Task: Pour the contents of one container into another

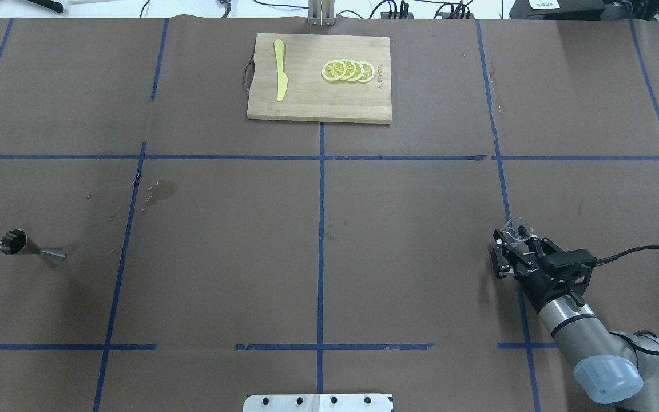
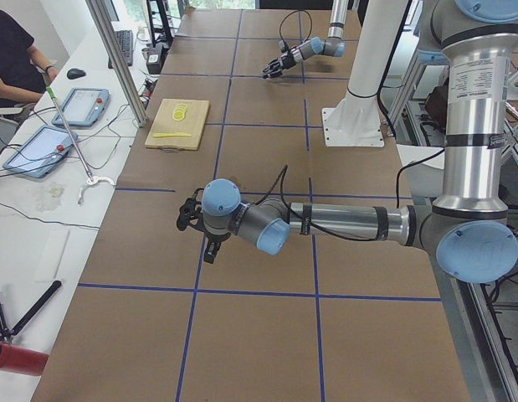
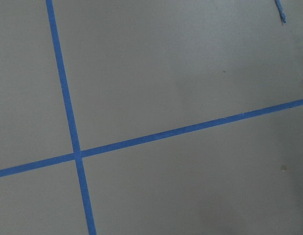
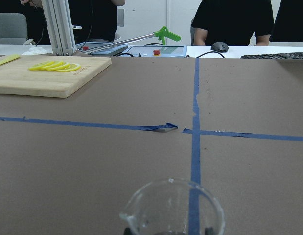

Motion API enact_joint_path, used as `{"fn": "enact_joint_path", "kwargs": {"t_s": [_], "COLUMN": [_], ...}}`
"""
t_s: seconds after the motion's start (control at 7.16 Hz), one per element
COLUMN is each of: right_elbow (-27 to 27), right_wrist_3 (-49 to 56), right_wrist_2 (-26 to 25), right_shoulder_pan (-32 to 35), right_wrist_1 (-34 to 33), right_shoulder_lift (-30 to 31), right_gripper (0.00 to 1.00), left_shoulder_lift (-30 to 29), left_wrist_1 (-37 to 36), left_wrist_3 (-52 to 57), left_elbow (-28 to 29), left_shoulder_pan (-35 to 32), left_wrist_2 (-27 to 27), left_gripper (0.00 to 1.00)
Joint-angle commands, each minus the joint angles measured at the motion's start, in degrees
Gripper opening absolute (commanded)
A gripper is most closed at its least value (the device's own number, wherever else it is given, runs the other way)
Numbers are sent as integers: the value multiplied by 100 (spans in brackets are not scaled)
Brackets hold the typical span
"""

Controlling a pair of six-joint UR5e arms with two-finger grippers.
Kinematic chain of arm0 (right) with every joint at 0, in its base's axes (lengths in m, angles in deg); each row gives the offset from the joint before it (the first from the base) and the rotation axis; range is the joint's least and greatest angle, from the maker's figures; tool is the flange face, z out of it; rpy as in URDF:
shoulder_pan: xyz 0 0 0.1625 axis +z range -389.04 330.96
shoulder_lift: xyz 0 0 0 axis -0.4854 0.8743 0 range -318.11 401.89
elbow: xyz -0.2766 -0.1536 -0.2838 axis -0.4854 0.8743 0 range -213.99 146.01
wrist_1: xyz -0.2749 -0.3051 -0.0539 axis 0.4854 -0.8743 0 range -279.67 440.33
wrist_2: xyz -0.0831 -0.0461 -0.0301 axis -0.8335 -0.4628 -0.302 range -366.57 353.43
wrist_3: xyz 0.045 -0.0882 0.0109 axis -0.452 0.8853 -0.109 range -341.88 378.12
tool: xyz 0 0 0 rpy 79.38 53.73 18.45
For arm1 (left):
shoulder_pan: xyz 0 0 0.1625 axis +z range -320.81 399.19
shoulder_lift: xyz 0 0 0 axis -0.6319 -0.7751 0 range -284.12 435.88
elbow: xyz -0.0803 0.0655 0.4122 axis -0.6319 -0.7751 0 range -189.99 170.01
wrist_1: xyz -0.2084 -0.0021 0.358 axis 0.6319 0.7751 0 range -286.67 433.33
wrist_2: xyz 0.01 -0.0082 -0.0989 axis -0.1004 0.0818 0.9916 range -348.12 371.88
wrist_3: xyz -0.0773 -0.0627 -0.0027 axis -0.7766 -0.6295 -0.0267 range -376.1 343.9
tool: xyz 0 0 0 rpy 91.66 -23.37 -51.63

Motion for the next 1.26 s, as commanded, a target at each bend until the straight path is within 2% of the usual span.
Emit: {"fn": "enact_joint_path", "kwargs": {"t_s": [0.0,0.14,0.28,0.42,1.12], "right_elbow": [18,18,18,27,27], "right_wrist_3": [-1,-10,-10,-10,8], "right_wrist_2": [0,0,8,0,0], "right_shoulder_pan": [9,9,9,18,0], "right_wrist_1": [4,13,22,222,365], "right_shoulder_lift": [20,20,46,64,126], "right_gripper": [56,78,79,99,100], "left_shoulder_lift": [0,0,0,9,26], "left_wrist_1": [7,7,7,16,24], "left_wrist_3": [-7,-7,-7,-7,-7], "left_elbow": [-12,-12,-12,-20,-55], "left_shoulder_pan": [0,0,0,-9,-26], "left_wrist_2": [-3,-3,-3,-3,-3], "left_gripper": [100,100,100,100,100]}}
